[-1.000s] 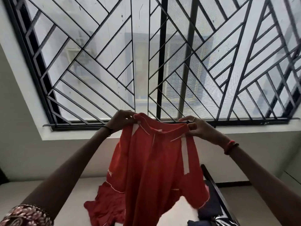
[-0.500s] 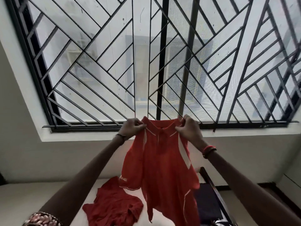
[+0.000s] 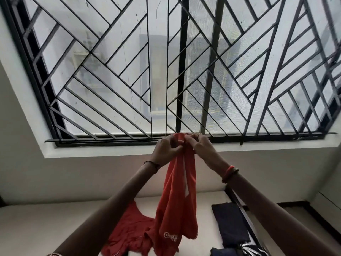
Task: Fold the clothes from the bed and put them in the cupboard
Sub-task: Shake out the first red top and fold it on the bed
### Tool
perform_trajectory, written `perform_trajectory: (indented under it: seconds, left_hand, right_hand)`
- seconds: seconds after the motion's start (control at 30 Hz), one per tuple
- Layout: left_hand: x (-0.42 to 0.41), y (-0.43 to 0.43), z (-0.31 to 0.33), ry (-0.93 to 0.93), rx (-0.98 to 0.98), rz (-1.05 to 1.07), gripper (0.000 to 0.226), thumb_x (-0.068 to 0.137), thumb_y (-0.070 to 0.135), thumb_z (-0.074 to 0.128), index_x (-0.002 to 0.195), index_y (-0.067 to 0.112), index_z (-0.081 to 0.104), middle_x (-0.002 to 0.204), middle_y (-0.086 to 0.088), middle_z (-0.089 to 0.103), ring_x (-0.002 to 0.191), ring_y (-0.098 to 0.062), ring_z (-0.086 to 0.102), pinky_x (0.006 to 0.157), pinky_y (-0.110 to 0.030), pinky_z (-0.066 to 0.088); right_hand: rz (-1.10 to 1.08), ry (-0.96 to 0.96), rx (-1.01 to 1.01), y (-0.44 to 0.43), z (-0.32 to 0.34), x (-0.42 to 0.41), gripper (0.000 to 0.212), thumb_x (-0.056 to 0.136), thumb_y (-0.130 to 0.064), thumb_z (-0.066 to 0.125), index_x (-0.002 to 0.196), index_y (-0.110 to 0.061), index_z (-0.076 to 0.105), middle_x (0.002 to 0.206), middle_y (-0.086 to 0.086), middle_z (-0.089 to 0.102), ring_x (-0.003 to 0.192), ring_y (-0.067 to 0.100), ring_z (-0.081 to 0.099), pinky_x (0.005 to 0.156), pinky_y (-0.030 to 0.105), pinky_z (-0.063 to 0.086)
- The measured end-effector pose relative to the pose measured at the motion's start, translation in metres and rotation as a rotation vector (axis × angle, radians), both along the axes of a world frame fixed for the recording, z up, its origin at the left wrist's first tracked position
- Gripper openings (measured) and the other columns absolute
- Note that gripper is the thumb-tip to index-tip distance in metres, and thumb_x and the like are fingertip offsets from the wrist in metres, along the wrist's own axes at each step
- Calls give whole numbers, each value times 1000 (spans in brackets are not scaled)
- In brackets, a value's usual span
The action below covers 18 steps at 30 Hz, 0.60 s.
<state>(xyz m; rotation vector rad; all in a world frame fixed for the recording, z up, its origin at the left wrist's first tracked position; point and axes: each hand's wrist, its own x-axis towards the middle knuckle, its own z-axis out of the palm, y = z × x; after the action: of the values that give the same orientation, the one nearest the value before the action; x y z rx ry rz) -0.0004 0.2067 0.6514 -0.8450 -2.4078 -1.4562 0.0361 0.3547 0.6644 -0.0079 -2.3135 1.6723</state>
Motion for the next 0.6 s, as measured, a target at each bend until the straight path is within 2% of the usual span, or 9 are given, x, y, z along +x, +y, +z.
perform_trajectory:
  seconds: [0.07, 0.13, 0.27, 0.33, 0.4, 0.43, 0.5, 0.53, 0.6]
  left_hand:
    - [-1, -3, 2, -6, -5, -123, 31, 72, 31, 63, 99, 16, 64, 89, 1, 69, 82, -9, 66, 75, -25, 52]
    - [-3, -5, 1, -24, -20, -228, 19, 78, 22, 66, 96, 20, 59, 87, 5, 66, 80, -1, 62, 74, -22, 52]
    - [-14, -10, 6, -56, -4, -270, 15, 83, 15, 69, 95, 11, 60, 85, 2, 63, 81, -7, 60, 77, -32, 52]
    - [-21, -14, 15, 11, 37, -224, 29, 75, 32, 75, 92, 18, 56, 87, 3, 60, 80, 1, 58, 79, -27, 51]
    - [-27, -19, 30, 110, -36, -231, 59, 66, 52, 74, 107, 16, 53, 107, -1, 57, 96, 11, 53, 88, -11, 43]
    - [-29, -22, 39, 113, -107, -274, 68, 69, 50, 74, 119, 9, 51, 117, -3, 54, 103, 13, 49, 92, -6, 38]
    - [-33, -25, 58, 0, -300, -387, 59, 82, 22, 71, 132, 4, 45, 121, -3, 54, 100, 10, 53, 90, -11, 44]
    - [-36, -24, 65, -47, -406, -422, 49, 87, 11, 65, 132, 4, 47, 117, -4, 57, 95, 5, 56, 86, -14, 48]
    - [-42, -20, 77, -105, -505, -442, 36, 90, 7, 60, 125, 1, 55, 109, -9, 61, 94, -7, 57, 83, -23, 50]
  right_hand:
    - [42, 0, 8, 1, 4, 3, 31, 81, -44, 69, 86, -15, 59, 81, 4, 64, 75, 15, 59, 75, 40, 53]
    - [31, 37, 48, 2, 5, 3, 32, 79, -32, 75, 93, -7, 60, 83, 6, 66, 75, 13, 61, 70, 31, 51]
    - [25, 71, -1, 7, 5, 3, 23, 83, -22, 72, 91, -4, 61, 82, 15, 66, 74, 19, 60, 72, 40, 49]
    - [52, 83, -37, 7, 8, 5, 13, 86, -17, 69, 86, -8, 60, 77, 9, 64, 70, 15, 60, 68, 33, 50]
    - [79, 107, -28, 6, 12, 9, 11, 88, -16, 66, 81, -13, 58, 71, 2, 60, 60, 3, 56, 59, 19, 47]
    - [93, 118, -18, 6, 14, 10, 10, 88, -14, 65, 81, -13, 58, 70, 1, 60, 59, 1, 55, 57, 16, 44]
    - [144, 125, -13, 7, 18, 13, 5, 89, -11, 64, 86, -13, 59, 76, 6, 62, 67, 7, 57, 62, 20, 45]
    - [170, 121, -23, 8, 20, 14, 4, 89, -10, 63, 89, -13, 60, 80, 8, 64, 70, 10, 59, 65, 22, 47]
    - [204, 119, -69, 8, 25, 17, 5, 91, -10, 61, 89, -15, 60, 80, 6, 65, 68, 8, 62, 63, 21, 48]
